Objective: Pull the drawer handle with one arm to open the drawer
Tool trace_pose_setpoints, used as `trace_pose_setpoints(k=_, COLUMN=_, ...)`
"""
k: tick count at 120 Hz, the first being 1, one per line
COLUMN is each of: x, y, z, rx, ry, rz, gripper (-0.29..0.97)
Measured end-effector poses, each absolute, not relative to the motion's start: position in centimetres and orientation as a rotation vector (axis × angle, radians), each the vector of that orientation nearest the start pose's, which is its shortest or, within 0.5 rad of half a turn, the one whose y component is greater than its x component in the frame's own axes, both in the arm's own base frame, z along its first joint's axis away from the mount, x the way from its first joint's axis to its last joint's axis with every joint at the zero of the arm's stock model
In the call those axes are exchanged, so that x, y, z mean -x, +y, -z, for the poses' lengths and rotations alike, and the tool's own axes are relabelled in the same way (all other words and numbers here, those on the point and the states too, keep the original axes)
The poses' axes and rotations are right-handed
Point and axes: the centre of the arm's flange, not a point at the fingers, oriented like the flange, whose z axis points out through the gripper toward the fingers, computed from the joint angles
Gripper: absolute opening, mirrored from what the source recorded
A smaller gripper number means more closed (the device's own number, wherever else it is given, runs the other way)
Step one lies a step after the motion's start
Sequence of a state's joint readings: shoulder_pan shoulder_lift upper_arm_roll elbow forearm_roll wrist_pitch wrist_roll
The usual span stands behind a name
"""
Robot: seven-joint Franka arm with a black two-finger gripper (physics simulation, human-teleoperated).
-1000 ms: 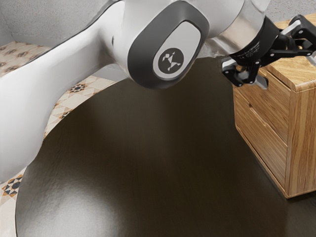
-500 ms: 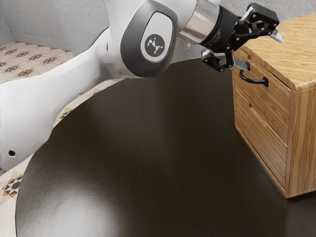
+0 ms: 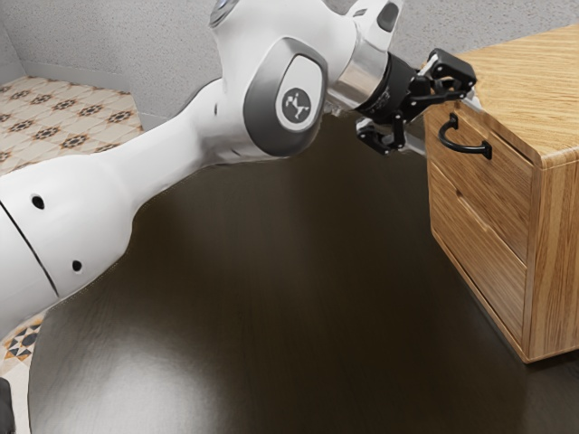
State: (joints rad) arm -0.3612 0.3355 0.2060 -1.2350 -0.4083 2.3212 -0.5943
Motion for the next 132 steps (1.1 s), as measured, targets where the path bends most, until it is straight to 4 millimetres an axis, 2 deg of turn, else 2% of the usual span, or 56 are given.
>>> trace_pose_setpoints(k=8, x=-68.5, y=-13.0, z=-67.8, rx=-2.347, ry=0.714, rz=-0.755, gripper=0.68)
trace_pose_setpoints(k=22, x=-68.8, y=-12.0, z=-66.6, rx=-2.326, ry=0.766, rz=-0.708, gripper=0.68)
trace_pose_setpoints(k=56, x=-69.6, y=-10.9, z=-63.2, rx=-2.337, ry=0.854, rz=-0.629, gripper=0.68)
trace_pose_setpoints(k=107, x=-70.8, y=-10.6, z=-61.1, rx=-2.344, ry=0.904, rz=-0.6, gripper=0.68)
trace_pose_setpoints(k=116, x=-70.3, y=-10.4, z=-61.6, rx=-2.337, ry=0.909, rz=-0.598, gripper=0.68)
trace_pose_setpoints(k=132, x=-67.8, y=-8.5, z=-62.1, rx=-2.318, ry=0.95, rz=-0.561, gripper=0.68)
